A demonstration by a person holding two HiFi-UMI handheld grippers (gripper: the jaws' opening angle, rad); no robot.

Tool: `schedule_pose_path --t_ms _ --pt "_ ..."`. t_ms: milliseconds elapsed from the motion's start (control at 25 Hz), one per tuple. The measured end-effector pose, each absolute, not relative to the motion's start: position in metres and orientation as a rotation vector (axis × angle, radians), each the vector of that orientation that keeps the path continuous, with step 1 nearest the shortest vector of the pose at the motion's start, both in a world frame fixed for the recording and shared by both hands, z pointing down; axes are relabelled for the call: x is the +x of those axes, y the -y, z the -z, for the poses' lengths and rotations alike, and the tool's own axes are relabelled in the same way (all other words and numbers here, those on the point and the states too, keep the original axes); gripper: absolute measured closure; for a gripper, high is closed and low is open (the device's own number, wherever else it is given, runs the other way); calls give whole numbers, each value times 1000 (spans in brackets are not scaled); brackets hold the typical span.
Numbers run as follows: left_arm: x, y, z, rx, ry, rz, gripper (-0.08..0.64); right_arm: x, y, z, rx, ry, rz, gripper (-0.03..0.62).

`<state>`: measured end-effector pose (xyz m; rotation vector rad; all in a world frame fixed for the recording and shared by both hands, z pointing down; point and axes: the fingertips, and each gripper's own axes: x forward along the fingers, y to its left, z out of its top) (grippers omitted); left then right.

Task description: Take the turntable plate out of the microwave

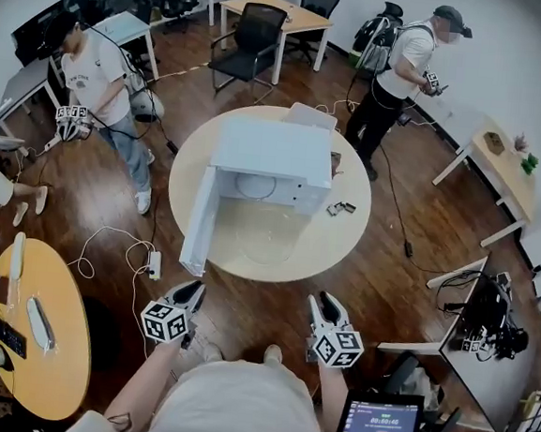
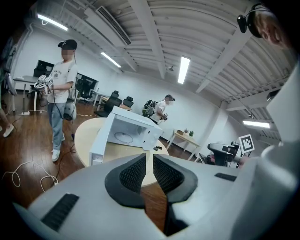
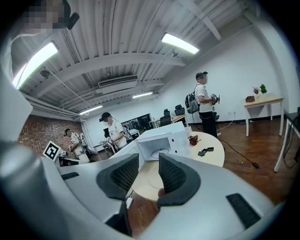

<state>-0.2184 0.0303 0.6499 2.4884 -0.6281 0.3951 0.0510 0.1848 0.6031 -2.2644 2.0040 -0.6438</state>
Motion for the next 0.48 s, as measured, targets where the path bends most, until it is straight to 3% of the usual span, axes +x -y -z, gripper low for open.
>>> schedule_pose_path --t_ms 480 --pt "-193 -31 -639 2511 622 -415 523 70 -187 -602 -2265 -1995 621 454"
